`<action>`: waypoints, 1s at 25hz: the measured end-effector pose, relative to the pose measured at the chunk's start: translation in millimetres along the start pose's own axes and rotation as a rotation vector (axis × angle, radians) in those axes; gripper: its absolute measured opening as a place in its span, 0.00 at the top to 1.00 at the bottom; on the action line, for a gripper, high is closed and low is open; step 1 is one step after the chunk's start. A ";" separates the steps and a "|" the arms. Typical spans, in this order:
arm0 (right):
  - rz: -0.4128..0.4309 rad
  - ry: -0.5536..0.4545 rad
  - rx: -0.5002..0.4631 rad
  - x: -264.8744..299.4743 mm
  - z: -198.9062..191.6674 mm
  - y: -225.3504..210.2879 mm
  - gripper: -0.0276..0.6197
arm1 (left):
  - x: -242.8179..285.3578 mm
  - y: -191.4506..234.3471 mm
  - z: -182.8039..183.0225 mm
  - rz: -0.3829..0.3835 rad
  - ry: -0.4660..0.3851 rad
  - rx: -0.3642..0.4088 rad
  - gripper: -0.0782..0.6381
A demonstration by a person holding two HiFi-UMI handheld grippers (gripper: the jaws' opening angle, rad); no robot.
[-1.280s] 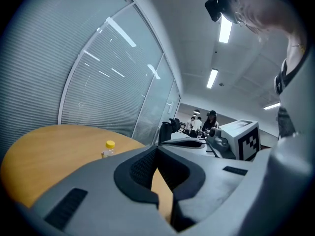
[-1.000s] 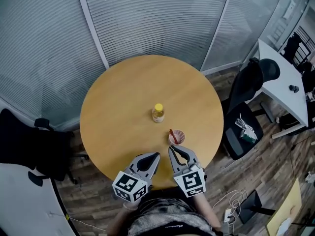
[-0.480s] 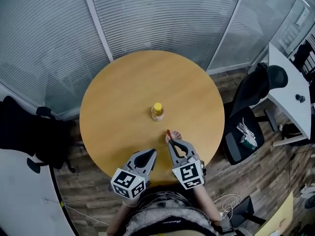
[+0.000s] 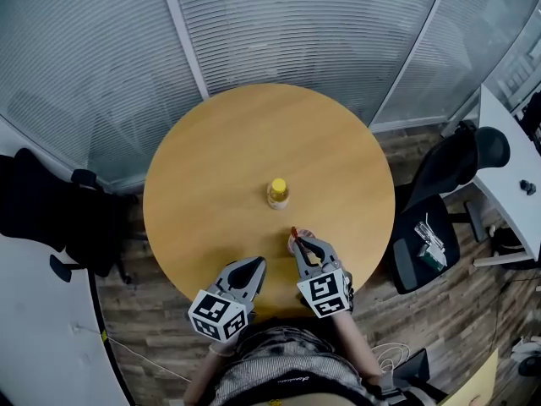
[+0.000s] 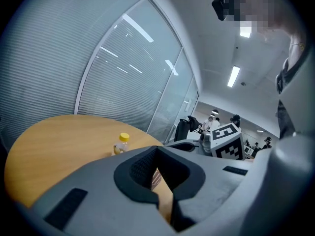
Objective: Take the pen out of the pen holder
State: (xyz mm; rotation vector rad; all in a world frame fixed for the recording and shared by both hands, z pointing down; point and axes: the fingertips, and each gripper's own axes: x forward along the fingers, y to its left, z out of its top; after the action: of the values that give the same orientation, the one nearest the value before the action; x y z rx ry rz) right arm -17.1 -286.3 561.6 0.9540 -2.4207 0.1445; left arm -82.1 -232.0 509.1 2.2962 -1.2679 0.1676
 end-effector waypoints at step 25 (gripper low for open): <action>0.056 0.210 0.062 77.1 -65.9 -16.2 0.78 | 18.2 39.3 -14.2 0.044 0.054 -0.053 0.88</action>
State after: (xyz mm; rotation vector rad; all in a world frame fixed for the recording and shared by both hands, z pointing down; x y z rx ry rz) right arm -24.7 -326.3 655.9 0.8529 -2.2606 0.3254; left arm -102.3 -255.9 542.2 2.2049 -1.2810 0.2075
